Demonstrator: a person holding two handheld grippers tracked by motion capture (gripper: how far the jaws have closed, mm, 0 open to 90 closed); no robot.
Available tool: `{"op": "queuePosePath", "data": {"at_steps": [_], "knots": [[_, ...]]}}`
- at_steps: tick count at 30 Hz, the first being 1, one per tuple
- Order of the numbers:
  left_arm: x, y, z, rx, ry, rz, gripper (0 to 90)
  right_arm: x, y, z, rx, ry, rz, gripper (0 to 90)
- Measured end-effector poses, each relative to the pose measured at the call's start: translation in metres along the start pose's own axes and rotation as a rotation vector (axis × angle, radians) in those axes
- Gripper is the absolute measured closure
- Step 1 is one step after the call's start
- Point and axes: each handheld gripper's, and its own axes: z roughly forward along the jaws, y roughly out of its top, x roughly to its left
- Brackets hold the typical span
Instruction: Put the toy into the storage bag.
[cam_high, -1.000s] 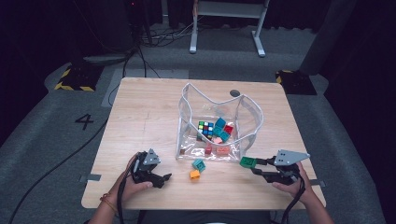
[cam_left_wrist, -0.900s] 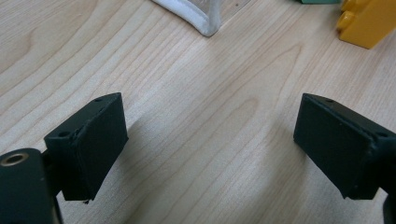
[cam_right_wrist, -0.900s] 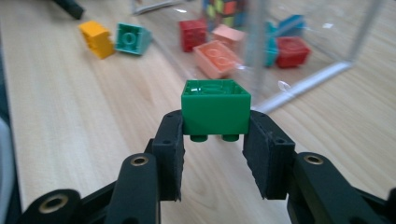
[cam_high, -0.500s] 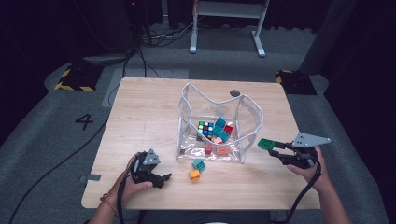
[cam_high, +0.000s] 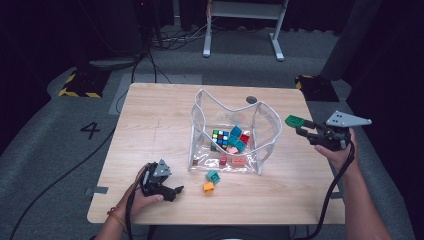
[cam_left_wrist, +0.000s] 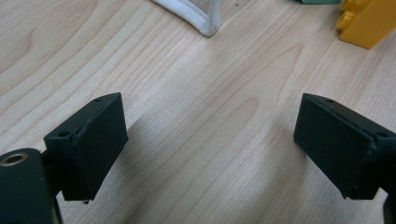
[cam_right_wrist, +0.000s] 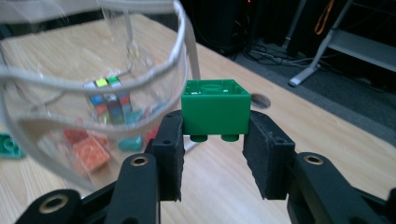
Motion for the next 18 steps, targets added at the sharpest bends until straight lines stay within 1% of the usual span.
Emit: {"op": "queuePosePath", "data": {"at_steps": [1, 2, 3, 4, 6, 7, 8, 10, 11, 12, 15, 16, 18], "knots": [[0.000, 0.000, 0.000, 0.000, 0.000, 0.000, 9.7, 0.000, 0.000, 0.000, 0.000, 0.000, 0.000, 59.4], [0.000, 0.000, 0.000, 0.001, 0.000, -0.001, 9.7, -0.003, 0.011, 0.001, -0.006, -0.014, -0.017, 59.4], [0.000, 0.000, 0.000, 0.001, 0.001, 0.000, 9.7, -0.003, 0.011, 0.001, -0.006, -0.014, -0.017, 59.4], [0.000, 0.000, 0.000, 0.001, -0.002, -0.001, 9.7, -0.005, 0.018, 0.002, -0.016, -0.011, -0.020, 59.4], [0.000, 0.000, 0.000, 0.001, 0.000, -0.001, 9.7, -0.006, 0.026, 0.003, -0.026, -0.008, -0.020, 59.4], [0.000, 0.000, 0.000, 0.001, 0.000, -0.001, 9.7, -0.006, 0.026, 0.003, -0.026, -0.008, -0.020, 59.4], [0.000, 0.000, 0.000, 0.001, 0.000, 0.000, 9.7, -0.006, 0.031, 0.004, -0.048, 0.009, -0.004, 59.4], [0.000, 0.000, 0.000, 0.000, 0.000, 0.000, 9.7, -0.006, 0.033, 0.005, -0.055, 0.013, -0.012, 59.4], [0.000, 0.000, 0.000, 0.001, -0.002, -0.001, 9.7, -0.004, 0.037, 0.008, -0.068, 0.024, 0.000, 59.4], [0.000, 0.000, 0.000, 0.001, -0.002, -0.001, 9.7, -0.002, 0.039, 0.009, -0.073, 0.033, -0.007, 59.4], [0.000, 0.000, 0.000, 0.000, -0.001, -0.001, 9.7, 0.000, 0.042, 0.011, -0.068, 0.035, -0.013, 59.4], [0.000, 0.000, 0.000, 0.001, -0.002, -0.001, 9.7, 0.003, 0.045, 0.014, -0.072, 0.058, -0.018, 59.4], [0.000, 0.000, 0.000, 0.001, -0.002, -0.001, 9.7, 0.005, 0.048, 0.018, -0.073, 0.065, -0.037, 59.4]]}}
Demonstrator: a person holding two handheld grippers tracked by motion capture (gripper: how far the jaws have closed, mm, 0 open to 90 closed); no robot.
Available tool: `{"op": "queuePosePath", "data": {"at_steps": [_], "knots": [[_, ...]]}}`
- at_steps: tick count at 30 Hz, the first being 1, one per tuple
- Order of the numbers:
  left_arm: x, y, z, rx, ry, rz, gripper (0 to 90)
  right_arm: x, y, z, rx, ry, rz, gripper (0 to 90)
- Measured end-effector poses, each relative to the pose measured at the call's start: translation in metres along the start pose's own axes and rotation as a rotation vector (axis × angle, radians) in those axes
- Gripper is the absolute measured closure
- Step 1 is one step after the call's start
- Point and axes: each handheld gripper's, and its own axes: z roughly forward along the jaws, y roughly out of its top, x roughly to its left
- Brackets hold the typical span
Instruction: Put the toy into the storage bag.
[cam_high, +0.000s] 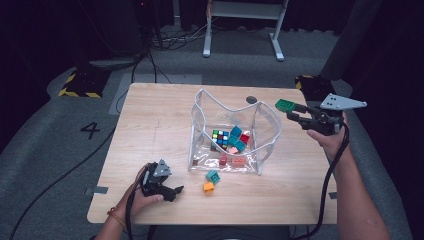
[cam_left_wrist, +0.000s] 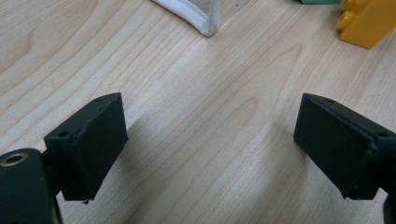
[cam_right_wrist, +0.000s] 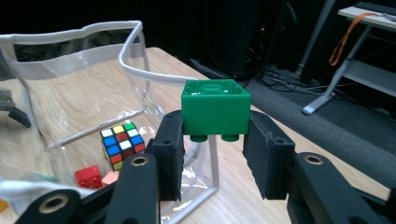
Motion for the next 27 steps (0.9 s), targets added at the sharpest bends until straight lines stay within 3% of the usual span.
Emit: {"op": "queuePosePath", "data": {"at_steps": [1, 9, 11, 15, 16, 27], "knots": [[0.000, 0.000, 0.000, 0.000, 0.000, -0.001, 9.7, 0.003, 0.002, 0.002, 0.002, 0.015, 0.020, 59.4], [0.000, 0.000, 0.000, 0.000, 0.000, 0.000, 9.7, 0.017, 0.013, 0.017, -0.008, 0.082, -0.005, 59.4], [0.000, 0.000, 0.000, 0.000, 0.000, 0.000, 9.7, 0.026, 0.017, 0.025, -0.001, 0.127, -0.012, 59.4], [0.000, 0.000, 0.000, 0.000, 0.001, 0.001, 9.7, 0.034, 0.021, 0.036, 0.029, 0.170, -0.050, 59.4], [0.000, 0.000, 0.000, 0.002, 0.002, 0.004, 9.7, 0.039, 0.025, 0.042, 0.042, 0.184, -0.098, 59.4], [0.000, 0.000, 0.000, 0.003, -0.002, 0.003, 9.6, 0.060, 0.040, 0.079, 0.145, 0.300, -0.210, 59.4]]}}
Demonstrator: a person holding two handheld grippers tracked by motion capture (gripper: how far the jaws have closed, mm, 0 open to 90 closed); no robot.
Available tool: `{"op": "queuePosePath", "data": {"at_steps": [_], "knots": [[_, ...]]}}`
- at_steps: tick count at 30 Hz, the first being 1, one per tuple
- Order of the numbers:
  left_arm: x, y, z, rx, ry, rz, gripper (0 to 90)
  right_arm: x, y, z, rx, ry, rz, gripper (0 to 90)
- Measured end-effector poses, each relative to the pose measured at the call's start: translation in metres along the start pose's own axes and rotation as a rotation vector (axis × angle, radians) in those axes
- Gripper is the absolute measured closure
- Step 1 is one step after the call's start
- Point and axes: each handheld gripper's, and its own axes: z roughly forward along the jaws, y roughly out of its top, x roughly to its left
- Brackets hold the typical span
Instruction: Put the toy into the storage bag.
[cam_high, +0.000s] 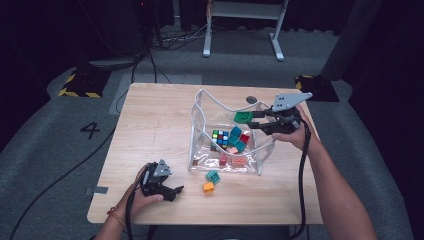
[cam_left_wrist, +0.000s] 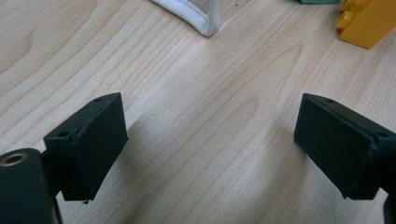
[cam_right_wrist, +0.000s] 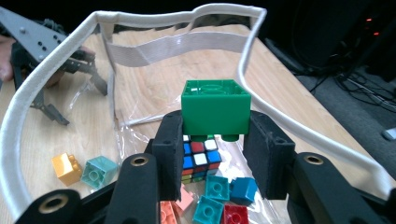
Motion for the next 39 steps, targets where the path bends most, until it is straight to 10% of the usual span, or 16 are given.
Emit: {"op": "queuePosePath", "data": {"at_steps": [14, 39], "knots": [[0.000, 0.000, 0.000, 0.001, 0.000, 0.002, 9.6, -0.005, 0.023, 0.036, 0.220, 0.041, -0.076, 59.4], [0.000, 0.000, 0.000, -0.001, 0.000, 0.000, 9.6, -0.032, -0.009, 0.042, 0.591, 0.052, -0.049, 59.3]]}}
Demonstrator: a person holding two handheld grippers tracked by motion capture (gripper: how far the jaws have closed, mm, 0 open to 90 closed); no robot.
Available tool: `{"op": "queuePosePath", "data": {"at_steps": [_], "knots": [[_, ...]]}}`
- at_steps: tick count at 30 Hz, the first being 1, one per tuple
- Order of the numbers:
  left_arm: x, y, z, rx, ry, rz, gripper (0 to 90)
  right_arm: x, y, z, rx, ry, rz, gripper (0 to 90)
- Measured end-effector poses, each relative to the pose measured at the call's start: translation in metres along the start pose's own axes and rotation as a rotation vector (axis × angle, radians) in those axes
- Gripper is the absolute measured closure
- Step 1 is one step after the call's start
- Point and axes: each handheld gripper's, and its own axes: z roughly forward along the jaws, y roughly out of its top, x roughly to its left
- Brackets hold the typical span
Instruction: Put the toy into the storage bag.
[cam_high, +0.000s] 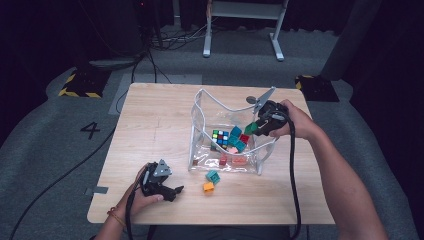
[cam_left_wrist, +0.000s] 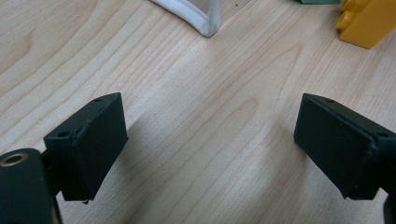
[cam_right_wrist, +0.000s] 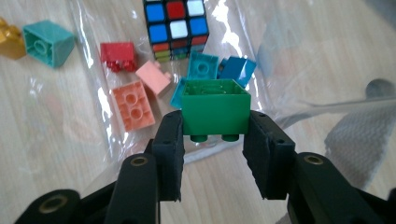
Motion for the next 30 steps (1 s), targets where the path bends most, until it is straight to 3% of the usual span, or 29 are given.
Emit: {"op": "queuePosePath", "data": {"at_steps": [7, 8, 9, 10, 12, 13, 14, 17, 18, 24, 30], "knots": [[0.000, 0.000, 0.000, 0.001, 0.000, 0.000, 9.6, 0.001, -0.007, -0.005, -0.021, 0.003, 0.032, 59.1], [0.000, 0.000, 0.000, 0.001, 0.000, 0.000, 9.6, 0.002, -0.009, -0.010, -0.067, -0.014, 0.034, 57.2], [0.000, 0.000, 0.000, 0.001, 0.000, 0.000, 9.6, 0.002, -0.009, -0.010, -0.067, -0.014, 0.034, 57.2], [0.000, 0.000, 0.000, 0.000, 0.000, 0.000, 9.6, 0.003, -0.012, -0.015, -0.143, -0.026, 0.038, 53.3], [0.000, 0.000, 0.000, -0.001, 0.000, 0.000, 9.6, 0.005, -0.018, -0.022, -0.208, -0.021, 0.065, 52.0], [0.000, 0.000, 0.000, -0.001, 0.000, 0.000, 9.6, 0.005, -0.018, -0.022, -0.208, -0.021, 0.065, 52.0], [0.000, 0.000, 0.000, 0.000, 0.000, 0.000, 9.6, 0.006, -0.023, -0.026, -0.261, -0.032, 0.089, 47.4], [0.000, 0.000, 0.000, 0.001, 0.000, 0.000, 9.6, 0.007, -0.027, -0.030, -0.299, -0.041, 0.105, 46.1], [0.000, 0.000, 0.000, 0.001, 0.000, 0.000, 9.6, 0.011, -0.032, -0.036, -0.352, -0.052, 0.124, 42.4], [0.000, 0.000, 0.000, 0.001, 0.001, 0.000, 9.6, 0.023, -0.046, -0.053, -0.473, -0.105, 0.170, 33.3], [0.000, 0.000, 0.000, 0.000, 0.001, -0.001, 9.6, 0.034, -0.059, -0.068, -0.549, -0.107, 0.201, 30.4]]}}
